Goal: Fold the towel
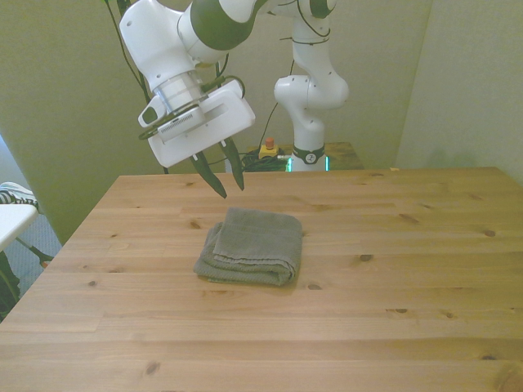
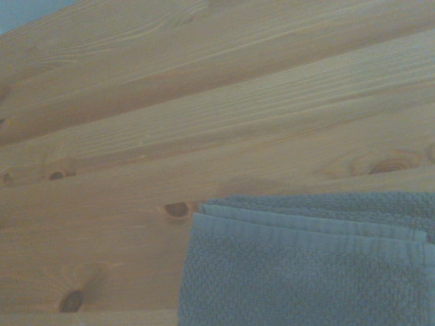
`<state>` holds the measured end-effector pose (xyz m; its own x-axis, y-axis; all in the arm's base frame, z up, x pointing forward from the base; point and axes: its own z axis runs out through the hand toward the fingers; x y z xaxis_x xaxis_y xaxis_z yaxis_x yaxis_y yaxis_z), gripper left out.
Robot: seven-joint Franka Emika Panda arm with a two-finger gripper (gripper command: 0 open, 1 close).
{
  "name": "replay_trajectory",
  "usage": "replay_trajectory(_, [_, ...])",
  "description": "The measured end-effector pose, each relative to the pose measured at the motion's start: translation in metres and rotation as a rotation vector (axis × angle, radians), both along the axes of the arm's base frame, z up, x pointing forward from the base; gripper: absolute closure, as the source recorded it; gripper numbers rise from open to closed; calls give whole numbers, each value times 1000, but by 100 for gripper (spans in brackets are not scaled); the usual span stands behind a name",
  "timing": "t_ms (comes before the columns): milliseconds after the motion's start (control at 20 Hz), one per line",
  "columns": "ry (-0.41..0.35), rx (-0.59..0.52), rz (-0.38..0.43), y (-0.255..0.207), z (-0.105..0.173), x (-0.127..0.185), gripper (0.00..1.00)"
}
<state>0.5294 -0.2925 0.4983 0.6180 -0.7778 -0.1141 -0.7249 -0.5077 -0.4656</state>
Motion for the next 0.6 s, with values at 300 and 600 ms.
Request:
replay_trajectory(300, [140, -245, -133, 70, -1, -15, 0])
replay_trajectory(600, [239, -381, -170, 157, 31, -76, 0])
